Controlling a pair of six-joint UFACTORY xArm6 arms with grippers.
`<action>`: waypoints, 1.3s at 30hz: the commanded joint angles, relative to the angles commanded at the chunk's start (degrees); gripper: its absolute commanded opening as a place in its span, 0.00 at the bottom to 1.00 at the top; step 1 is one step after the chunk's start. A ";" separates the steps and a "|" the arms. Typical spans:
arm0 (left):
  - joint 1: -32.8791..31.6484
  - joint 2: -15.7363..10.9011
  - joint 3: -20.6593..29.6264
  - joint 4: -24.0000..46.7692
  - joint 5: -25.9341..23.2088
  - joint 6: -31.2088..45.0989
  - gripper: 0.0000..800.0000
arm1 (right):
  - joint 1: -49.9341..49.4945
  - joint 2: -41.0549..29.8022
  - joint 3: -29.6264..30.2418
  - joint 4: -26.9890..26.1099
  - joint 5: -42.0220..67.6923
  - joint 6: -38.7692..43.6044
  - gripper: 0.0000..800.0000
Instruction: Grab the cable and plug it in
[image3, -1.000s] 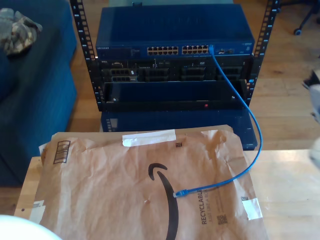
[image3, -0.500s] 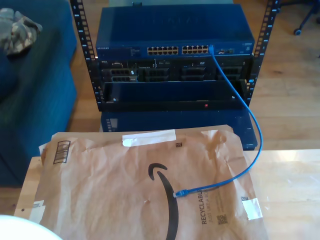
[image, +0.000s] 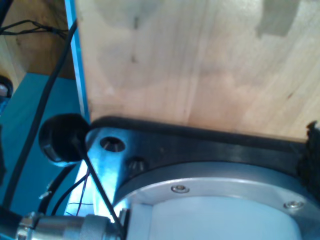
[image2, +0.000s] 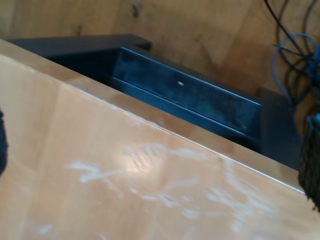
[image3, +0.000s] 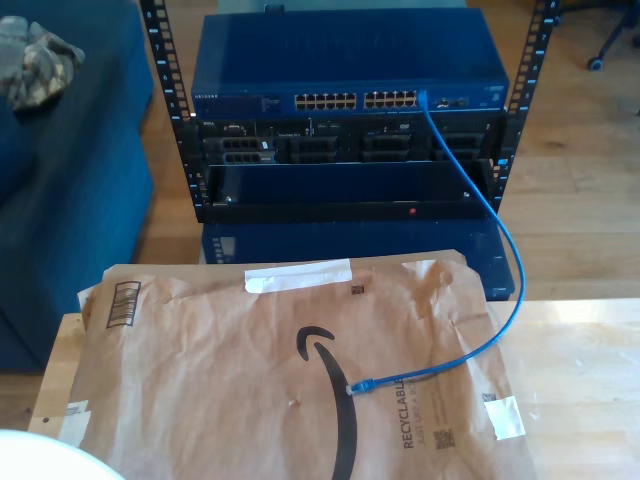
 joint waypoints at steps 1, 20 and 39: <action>0.00 -0.09 -0.09 0.00 0.09 0.09 1.00 | -0.62 -0.18 0.09 -1.49 0.70 0.00 0.99; 0.00 -0.09 -0.09 0.00 0.09 0.09 1.00 | -4.40 -3.60 17.58 -7.82 2.02 8.18 0.98; 0.00 0.00 -0.09 0.00 0.00 0.00 1.00 | -4.66 1.76 22.77 -7.65 -7.56 7.82 1.00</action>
